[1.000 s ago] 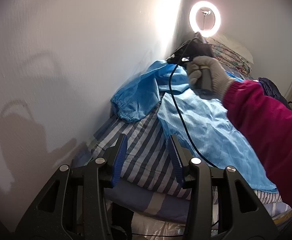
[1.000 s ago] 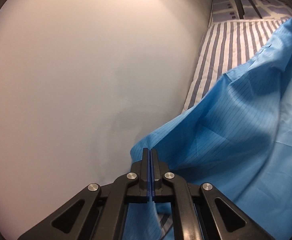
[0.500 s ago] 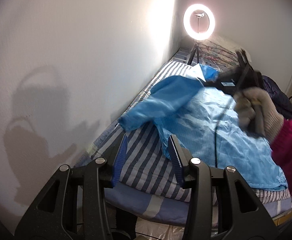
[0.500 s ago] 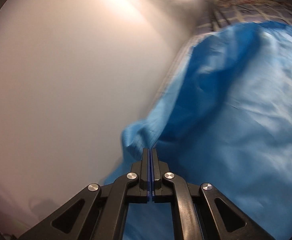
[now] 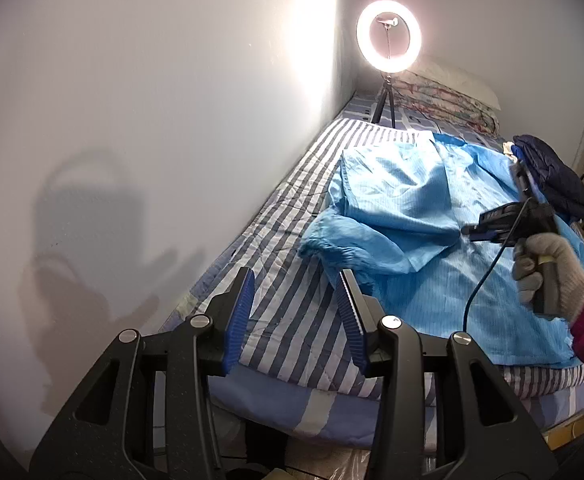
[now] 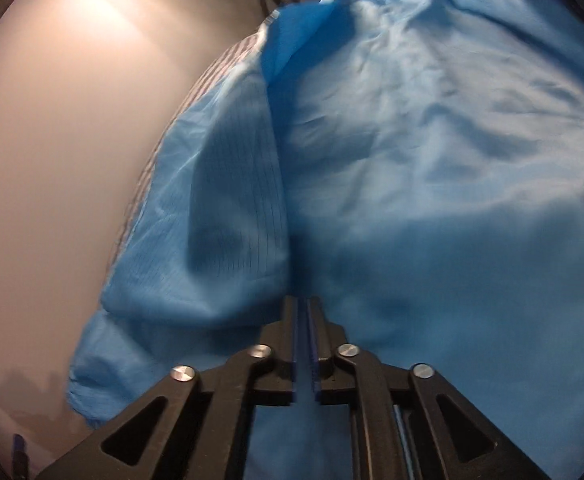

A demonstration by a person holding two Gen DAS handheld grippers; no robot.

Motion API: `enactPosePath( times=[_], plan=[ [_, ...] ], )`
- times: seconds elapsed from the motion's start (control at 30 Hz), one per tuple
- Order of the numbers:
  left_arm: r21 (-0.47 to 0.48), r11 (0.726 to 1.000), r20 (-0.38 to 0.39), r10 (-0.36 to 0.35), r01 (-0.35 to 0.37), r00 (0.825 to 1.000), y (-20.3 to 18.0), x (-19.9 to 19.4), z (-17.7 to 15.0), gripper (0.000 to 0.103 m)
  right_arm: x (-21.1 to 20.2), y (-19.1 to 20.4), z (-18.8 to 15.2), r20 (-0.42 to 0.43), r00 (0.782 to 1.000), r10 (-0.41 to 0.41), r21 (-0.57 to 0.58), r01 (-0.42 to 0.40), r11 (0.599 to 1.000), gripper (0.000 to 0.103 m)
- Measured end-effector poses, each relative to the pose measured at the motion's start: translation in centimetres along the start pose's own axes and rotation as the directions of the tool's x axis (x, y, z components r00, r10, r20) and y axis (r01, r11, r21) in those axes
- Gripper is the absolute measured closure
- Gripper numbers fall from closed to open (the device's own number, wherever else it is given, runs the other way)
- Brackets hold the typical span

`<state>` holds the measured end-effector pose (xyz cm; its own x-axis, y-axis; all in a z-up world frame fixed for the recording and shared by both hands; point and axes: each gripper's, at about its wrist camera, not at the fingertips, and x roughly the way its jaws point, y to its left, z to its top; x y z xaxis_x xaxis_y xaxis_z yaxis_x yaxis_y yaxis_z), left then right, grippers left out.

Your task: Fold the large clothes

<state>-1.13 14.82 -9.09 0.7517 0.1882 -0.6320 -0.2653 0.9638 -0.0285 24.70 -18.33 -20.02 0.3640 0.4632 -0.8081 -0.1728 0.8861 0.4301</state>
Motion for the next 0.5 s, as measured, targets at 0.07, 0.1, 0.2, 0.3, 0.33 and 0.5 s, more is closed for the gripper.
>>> enactPosePath(
  times=[0.07, 0.1, 0.2, 0.3, 0.33, 0.5],
  plan=[
    [0.007, 1.000, -0.003, -0.008, 0.008, 1.000, 0.0, 0.1, 0.3, 0.059, -2.0, 0.5, -0.6, 0.028, 0.999, 0.033, -0.023, -0.032, 0.999, 0.063],
    [0.009, 1.000, -0.002, -0.011, 0.011, 1.000, 0.0, -0.1, 0.3, 0.059, -2.0, 0.5, -0.6, 0.028, 0.999, 0.033, -0.023, -0.032, 0.999, 0.063],
    [0.031, 0.999, 0.010, -0.027, 0.027, 1.000, 0.1, -0.2, 1.5, 0.059, -3.8, 3.0, -1.6, 0.036, 0.992, 0.120, -0.133, -0.114, 0.985, 0.063],
    [0.032, 0.999, 0.034, -0.024, 0.023, 0.999, 0.6, -0.4, 2.4, 0.059, -3.0, 6.2, -4.6, -0.021, 0.980, 0.196, -0.269, -0.195, 0.943, 0.068],
    [0.021, 1.000, 0.043, -0.023, 0.022, 0.999, 1.0, -0.7, 2.7, 0.059, -2.4, 7.5, -6.1, -0.047, 0.978, 0.201, -0.303, -0.206, 0.930, 0.071],
    [-0.032, 0.999, 0.053, -0.025, 0.027, 0.998, 2.1, -0.9, 2.9, 0.059, 2.9, 11.9, -12.5, -0.149, 0.981, 0.121, -0.402, -0.172, 0.899, 0.075]
  ],
)
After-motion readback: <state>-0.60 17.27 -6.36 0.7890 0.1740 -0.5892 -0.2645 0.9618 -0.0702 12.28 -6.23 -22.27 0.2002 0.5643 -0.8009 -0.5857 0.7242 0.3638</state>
